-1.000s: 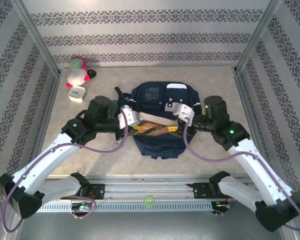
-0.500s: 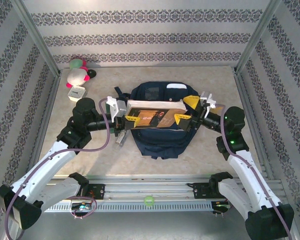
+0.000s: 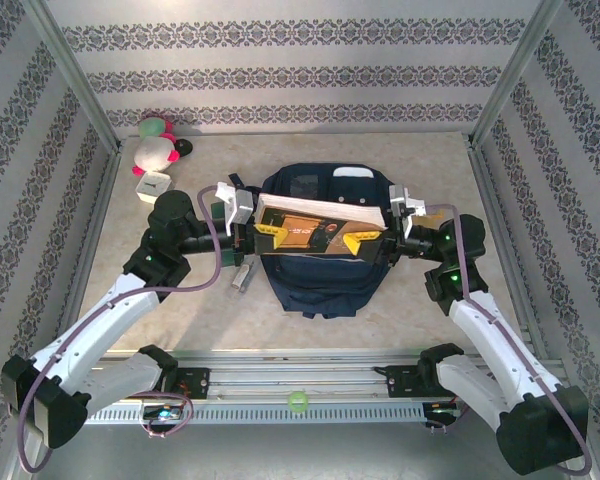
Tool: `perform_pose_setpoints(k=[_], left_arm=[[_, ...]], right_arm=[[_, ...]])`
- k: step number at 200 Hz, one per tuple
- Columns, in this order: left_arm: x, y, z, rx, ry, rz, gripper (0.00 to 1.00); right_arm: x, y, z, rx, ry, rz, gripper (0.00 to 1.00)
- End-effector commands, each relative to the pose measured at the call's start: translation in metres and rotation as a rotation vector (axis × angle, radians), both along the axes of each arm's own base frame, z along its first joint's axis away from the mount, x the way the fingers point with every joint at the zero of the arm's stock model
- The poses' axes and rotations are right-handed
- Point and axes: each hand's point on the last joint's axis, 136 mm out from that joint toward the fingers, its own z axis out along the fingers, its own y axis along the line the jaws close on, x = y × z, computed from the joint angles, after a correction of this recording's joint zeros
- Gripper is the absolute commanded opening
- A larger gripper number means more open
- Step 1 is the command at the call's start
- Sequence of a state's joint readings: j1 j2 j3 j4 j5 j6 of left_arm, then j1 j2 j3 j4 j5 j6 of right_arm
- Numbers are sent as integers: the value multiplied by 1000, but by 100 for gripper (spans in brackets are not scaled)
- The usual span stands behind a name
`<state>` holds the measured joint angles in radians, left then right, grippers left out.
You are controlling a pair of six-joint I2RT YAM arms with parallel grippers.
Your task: Pack the student bag
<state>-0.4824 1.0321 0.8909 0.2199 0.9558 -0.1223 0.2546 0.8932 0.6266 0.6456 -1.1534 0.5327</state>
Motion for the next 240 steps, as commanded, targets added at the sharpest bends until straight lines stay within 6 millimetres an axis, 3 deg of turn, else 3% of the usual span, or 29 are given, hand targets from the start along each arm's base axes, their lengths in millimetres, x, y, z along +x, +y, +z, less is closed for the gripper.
perform_pose_setpoints(k=[1,27,55,98,107,118,122,127,129,141,160,180,208,240], left_arm=[[-4,5,53,-139,-145,-3,0],[-1,4,55,-153,-141,-1,0],[0,4,55,-147,-138,0,0],[3,6,55,-148,-134,24,0],[4,7,55,-145,-134,27,0],[6,8,54,-140,-130,38,0],[7,7,54,-138,-128,41,0],[9,9,53,-134,-126,58,0],[11,9,53,-132,-124,66,0],[20,13,48,-108,-119,139,11],[39,25,36,-49,-130,285,47],[49,30,13,82,-146,345,70],[63,35,-33,299,-160,402,80],[62,15,-100,581,-227,312,81]], right_arm=[[-14,7,8,17,-49,67,40],[-8,3,12,44,-73,8,35],[-5,-3,9,62,-79,-43,51],[-3,-2,1,61,-51,-28,53],[-1,-3,2,67,-48,-28,49],[1,-3,4,71,-46,-29,37],[2,-3,4,70,-43,-30,26],[5,-5,5,71,-45,-39,2],[7,-5,5,72,-42,-46,0],[14,-11,8,83,-17,-63,0],[34,-20,5,89,107,-117,0],[54,-33,-13,114,237,-198,0],[81,-61,-47,170,375,-417,0],[103,-104,-119,88,712,-776,0]])
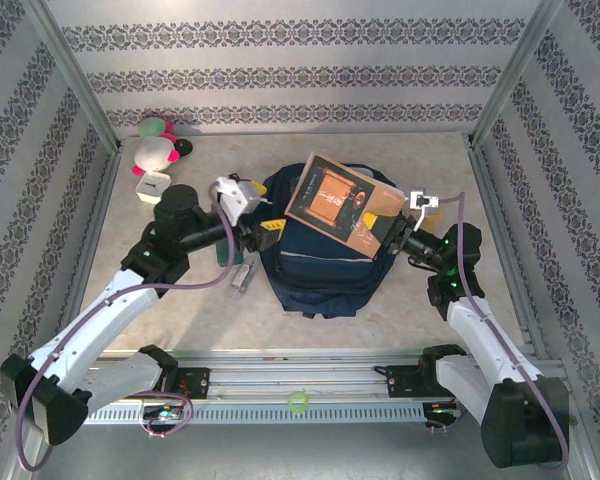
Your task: Pack the student bag
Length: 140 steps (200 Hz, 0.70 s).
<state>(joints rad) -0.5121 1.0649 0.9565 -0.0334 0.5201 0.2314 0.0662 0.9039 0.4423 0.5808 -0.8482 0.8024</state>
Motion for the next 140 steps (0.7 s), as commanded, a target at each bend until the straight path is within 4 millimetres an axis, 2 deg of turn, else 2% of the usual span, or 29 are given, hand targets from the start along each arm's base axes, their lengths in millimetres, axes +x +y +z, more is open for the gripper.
perform_pose_setpoints(k=[1,13,25,64,90,140], left_arm=[[0,-8,-65,313,-7,-34,81],[-2,-19,-89,402,-5,-85,83],[-2,-31,-112,461,5,-129,83],[7,-60,-169,556,19,-237,83],[9,-80,-190,559,38,-324,85],[7,-113,-212,579,105,-403,86]], right_arm=[[18,-42,-41,-62,250,-312,0],[15,-56,-57,-112,326,-396,0],[10,-62,-62,-140,343,-432,0],[2,-66,-63,-98,401,-456,0],[2,-66,-62,-104,441,-461,0],[5,-92,-60,-47,465,-629,0]])
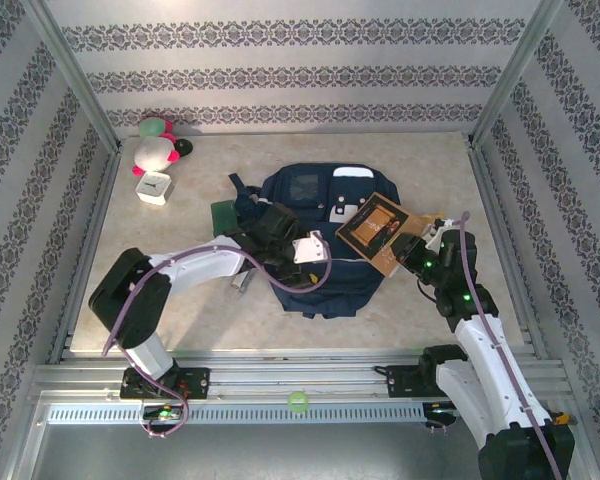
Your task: Pack the student bag
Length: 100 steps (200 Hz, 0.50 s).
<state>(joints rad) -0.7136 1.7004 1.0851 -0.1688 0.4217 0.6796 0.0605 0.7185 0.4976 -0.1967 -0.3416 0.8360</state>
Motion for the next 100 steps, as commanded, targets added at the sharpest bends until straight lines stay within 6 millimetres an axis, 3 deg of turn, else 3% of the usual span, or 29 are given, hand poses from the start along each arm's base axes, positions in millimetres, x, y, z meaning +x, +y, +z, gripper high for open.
perform_pose_setpoints(k=[1,27,72,100], left_arm=[[-6,-25,11,-26,-9,-77,86],[4,-22,-3,22,-20,-40,87],[-16,-17,-22,51,21,-132,94],[-1,-15,-37,76,-6,-56,94]], right_arm=[[10,-19,34,24,-90,-128,0],[10,-26,43,40,-128,-178,0],[-2,-30,39,31,-145,-194,0],[-6,-28,37,21,-152,-180,0]])
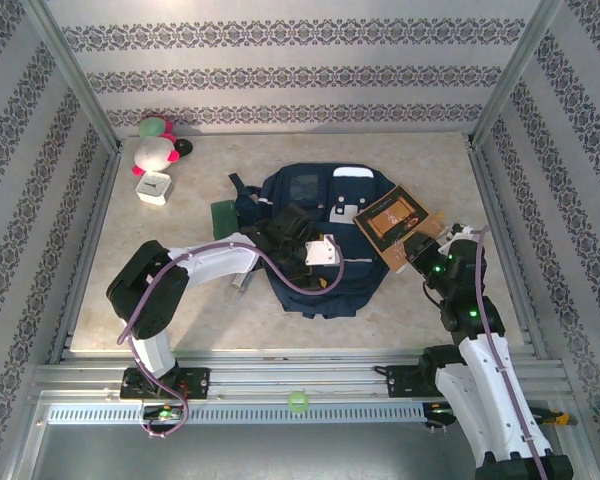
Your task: Pack the student bag
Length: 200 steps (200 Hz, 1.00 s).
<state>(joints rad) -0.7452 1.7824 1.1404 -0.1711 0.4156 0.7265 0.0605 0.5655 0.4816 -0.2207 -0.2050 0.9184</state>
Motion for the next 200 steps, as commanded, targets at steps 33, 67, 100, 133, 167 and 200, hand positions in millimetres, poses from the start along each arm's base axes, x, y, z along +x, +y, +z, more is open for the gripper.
perform_pose_setpoints(k=[33,67,100,133,167,200], left_arm=[[29,7,-33,86,-94,111,79],[53,5,11,-2,-209,222,18],[61,11,79,-125,-205,374,0],[74,14,124,-197,-164,495,0],[105,26,152,-242,-88,672,0],[124,34,179,-313,-62,763,0]], right_arm=[[0,-2,20,11,-54,-7,0],[-1,-8,34,25,-56,-42,0],[-11,-18,73,63,-121,-113,0],[-30,-29,93,72,-96,-181,0],[-51,-45,116,75,-141,-273,0],[-67,-52,105,63,-60,-313,0]])
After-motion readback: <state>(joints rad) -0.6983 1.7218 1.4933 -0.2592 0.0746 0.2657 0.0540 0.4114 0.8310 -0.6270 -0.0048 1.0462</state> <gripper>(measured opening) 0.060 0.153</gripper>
